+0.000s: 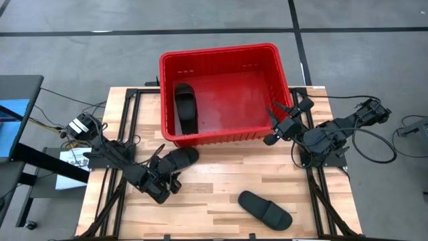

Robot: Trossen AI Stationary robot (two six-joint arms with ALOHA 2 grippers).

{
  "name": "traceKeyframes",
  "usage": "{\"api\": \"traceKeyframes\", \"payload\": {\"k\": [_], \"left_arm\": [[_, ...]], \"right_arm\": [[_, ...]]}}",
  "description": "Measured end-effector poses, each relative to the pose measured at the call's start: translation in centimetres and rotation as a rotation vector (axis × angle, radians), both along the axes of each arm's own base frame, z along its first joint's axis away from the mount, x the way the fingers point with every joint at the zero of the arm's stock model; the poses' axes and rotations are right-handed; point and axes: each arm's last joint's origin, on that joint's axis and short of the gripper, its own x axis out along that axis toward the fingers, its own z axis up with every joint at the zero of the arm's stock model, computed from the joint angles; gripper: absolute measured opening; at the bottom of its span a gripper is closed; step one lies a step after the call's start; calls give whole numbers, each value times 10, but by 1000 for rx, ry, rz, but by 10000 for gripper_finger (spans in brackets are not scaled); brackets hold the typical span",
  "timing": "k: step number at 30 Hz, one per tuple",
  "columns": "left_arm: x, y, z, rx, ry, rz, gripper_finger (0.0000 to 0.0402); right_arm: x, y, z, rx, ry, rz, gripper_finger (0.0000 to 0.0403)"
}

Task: Pick and place slides into bin
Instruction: Put the black slide into the red bin

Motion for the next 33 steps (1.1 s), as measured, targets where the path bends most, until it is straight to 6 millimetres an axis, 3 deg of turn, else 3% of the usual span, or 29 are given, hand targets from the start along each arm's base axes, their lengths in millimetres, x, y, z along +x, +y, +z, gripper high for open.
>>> {"api": "traceKeyframes", "payload": {"k": [7, 17, 28, 31, 33], "left_arm": [[-5, 3, -1, 93, 22, -2, 137], [0, -1, -21, 132, 47, -4, 137], [3, -3, -21, 173, 6, -12, 135], [3, -3, -21, 179, 1, -8, 113], [4, -2, -21, 171, 5, -5, 76]], "right_arm": [[0, 0, 0, 1, -1, 0, 125], [0, 0, 0, 6, -6, 3, 125], [0, 0, 0, 6, -6, 3, 125], [0, 0, 0, 6, -6, 3, 125], [0, 0, 0, 6, -6, 3, 125]]}}
